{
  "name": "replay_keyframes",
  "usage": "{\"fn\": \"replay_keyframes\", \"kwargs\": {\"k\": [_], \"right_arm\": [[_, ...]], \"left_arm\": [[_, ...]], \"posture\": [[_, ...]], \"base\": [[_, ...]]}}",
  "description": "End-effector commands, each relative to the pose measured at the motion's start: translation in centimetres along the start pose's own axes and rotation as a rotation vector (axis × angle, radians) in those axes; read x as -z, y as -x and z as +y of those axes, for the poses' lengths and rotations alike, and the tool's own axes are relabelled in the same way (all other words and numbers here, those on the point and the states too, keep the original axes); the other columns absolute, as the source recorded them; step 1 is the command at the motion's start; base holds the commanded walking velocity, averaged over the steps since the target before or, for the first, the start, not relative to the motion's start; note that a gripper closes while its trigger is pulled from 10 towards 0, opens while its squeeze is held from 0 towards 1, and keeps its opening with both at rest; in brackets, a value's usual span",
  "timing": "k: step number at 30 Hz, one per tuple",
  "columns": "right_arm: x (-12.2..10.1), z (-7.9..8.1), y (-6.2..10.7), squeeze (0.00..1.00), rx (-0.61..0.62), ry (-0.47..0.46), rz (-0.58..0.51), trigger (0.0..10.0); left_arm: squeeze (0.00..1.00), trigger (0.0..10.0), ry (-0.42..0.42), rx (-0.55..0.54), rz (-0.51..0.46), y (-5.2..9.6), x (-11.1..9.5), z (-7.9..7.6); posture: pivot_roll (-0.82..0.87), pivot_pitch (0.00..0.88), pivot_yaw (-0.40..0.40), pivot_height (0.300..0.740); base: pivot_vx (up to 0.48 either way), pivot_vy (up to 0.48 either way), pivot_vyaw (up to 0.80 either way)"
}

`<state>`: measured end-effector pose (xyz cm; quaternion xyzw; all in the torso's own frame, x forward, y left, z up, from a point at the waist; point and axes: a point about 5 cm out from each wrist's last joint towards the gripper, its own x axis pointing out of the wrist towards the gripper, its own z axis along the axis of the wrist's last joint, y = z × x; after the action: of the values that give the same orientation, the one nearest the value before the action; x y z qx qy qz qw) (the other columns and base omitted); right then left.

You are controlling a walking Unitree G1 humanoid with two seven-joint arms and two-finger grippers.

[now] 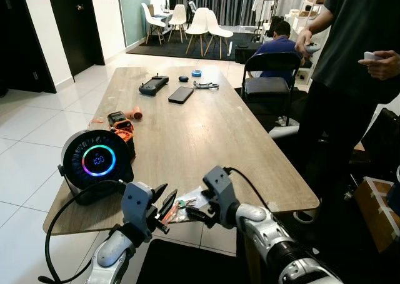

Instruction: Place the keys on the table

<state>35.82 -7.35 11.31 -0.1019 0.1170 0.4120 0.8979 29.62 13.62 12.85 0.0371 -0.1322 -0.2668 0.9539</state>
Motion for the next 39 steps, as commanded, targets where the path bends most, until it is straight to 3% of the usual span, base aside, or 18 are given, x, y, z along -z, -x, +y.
{"fn": "replay_keyframes", "kwargs": {"k": [1,7,14,23,28,31,39], "right_arm": [[1.2,0.9,-0.1,0.0,-0.039,-0.023,0.05,10.0],[-1.2,1.4,-0.4,0.0,-0.065,-0.035,-0.052,10.0],[-2.6,1.1,-0.1,0.0,-0.073,-0.015,-0.088,10.0],[-1.6,0.1,1.1,0.0,-0.017,-0.025,-0.061,10.0],[-0.7,-0.4,1.4,0.0,0.036,-0.083,-0.036,10.0],[0.7,-1.4,1.5,0.0,0.155,-0.193,0.014,10.0],[1.5,-2.8,1.8,0.0,0.301,-0.333,0.072,10.0]], "left_arm": [[0.0,10.0,0.006,0.014,0.007,0.2,0.2,-0.4],[0.0,10.0,0.007,0.017,0.003,0.2,0.1,-0.4],[0.0,10.0,0.011,0.019,-0.004,0.2,0.1,-0.5],[0.0,10.0,0.015,0.025,-0.007,0.1,0.1,-0.7],[0.0,10.0,0.014,0.028,-0.005,0.1,0.1,-0.7],[0.0,10.0,0.013,0.033,0.001,0.1,0.1,-0.7],[0.0,10.0,0.012,0.035,0.008,0.2,0.2,-0.7]], "posture": [[0.02,0.12,-0.028,0.74],[0.02,0.117,-0.028,0.74],[0.02,0.114,-0.028,0.74],[0.02,0.106,-0.027,0.74],[0.02,0.109,-0.024,0.74],[0.02,0.111,-0.023,0.74],[0.02,0.114,-0.025,0.74]], "base": [[0.0,0.0,0.0],[0.0,0.0,0.0],[0.0,0.0,0.0],[0.0,0.0,0.0],[0.0,0.0,0.0],[0.0,0.0,0.0],[0.0,0.0,0.0]]}}
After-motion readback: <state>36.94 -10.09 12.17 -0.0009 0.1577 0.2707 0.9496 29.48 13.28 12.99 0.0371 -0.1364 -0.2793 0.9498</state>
